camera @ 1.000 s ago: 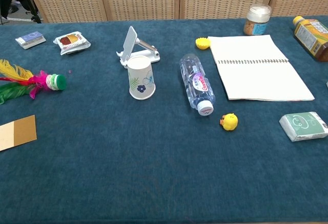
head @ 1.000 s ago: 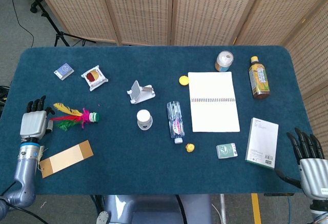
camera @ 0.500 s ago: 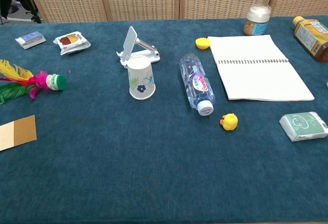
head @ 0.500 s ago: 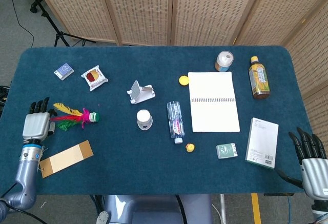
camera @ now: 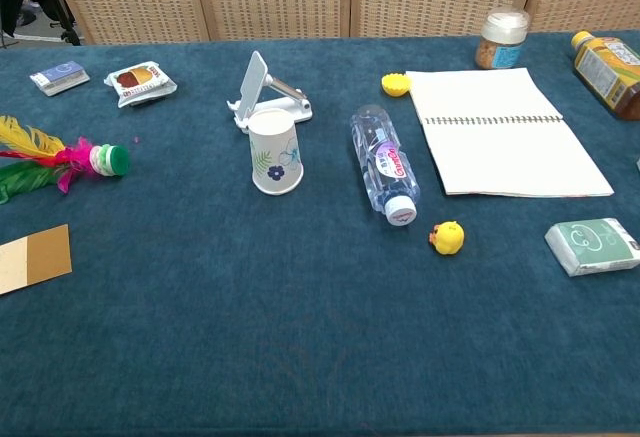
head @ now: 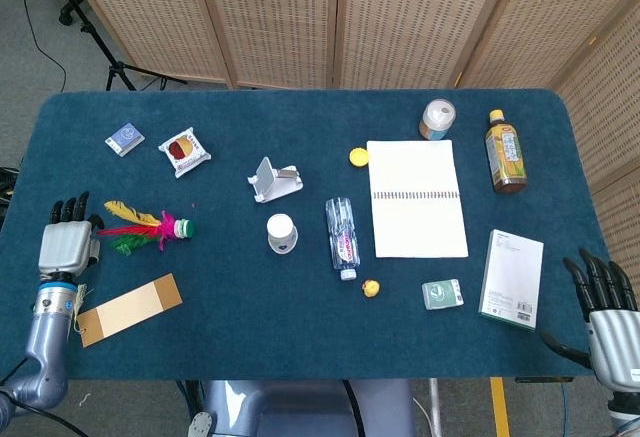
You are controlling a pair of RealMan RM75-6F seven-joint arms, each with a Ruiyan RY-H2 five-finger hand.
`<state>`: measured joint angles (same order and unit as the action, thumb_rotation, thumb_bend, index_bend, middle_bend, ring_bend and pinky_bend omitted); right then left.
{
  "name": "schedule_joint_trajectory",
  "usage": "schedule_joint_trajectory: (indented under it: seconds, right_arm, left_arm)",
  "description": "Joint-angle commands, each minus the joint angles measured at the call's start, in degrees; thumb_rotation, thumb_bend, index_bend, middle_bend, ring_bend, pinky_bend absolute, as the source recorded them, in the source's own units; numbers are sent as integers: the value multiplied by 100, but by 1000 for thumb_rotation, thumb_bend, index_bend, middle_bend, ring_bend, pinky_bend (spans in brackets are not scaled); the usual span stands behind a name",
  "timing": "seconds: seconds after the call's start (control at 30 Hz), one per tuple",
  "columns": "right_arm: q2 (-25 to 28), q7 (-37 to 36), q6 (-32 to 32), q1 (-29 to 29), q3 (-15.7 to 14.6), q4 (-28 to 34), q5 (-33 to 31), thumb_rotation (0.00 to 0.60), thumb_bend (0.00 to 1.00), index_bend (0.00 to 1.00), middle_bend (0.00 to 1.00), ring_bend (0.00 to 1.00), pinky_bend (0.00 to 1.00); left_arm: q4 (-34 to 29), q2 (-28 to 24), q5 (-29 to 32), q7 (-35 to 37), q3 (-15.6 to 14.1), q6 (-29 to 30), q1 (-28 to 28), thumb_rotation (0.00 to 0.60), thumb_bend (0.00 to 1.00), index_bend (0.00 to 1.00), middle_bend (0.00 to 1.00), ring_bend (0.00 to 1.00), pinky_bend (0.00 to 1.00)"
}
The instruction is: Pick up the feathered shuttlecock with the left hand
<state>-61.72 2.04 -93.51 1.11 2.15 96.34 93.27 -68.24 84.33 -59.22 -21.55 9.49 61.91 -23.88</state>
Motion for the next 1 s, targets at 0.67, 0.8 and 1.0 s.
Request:
schedule_joint_trajectory:
  seconds: [0.67,0.8,1.0]
  right_arm:
    - [-19,23,9,-8,17,-1,-21,600,0,0,0,0,0]
    - [-17,15,3,-7,14,-3,-12,600,0,0,0,0,0]
    - [-17,-1,-17,-2,19,-2,-5,600,0,0,0,0,0]
  left_arm:
    - [412,344,-203,242,29,44,-102,600,522,477,0,0,0]
    - [390,328,-226,259,30,56,-97,600,524,497,0,0,0]
    - [351,307,-228,240,29,67,-85,600,537,532,0,0,0]
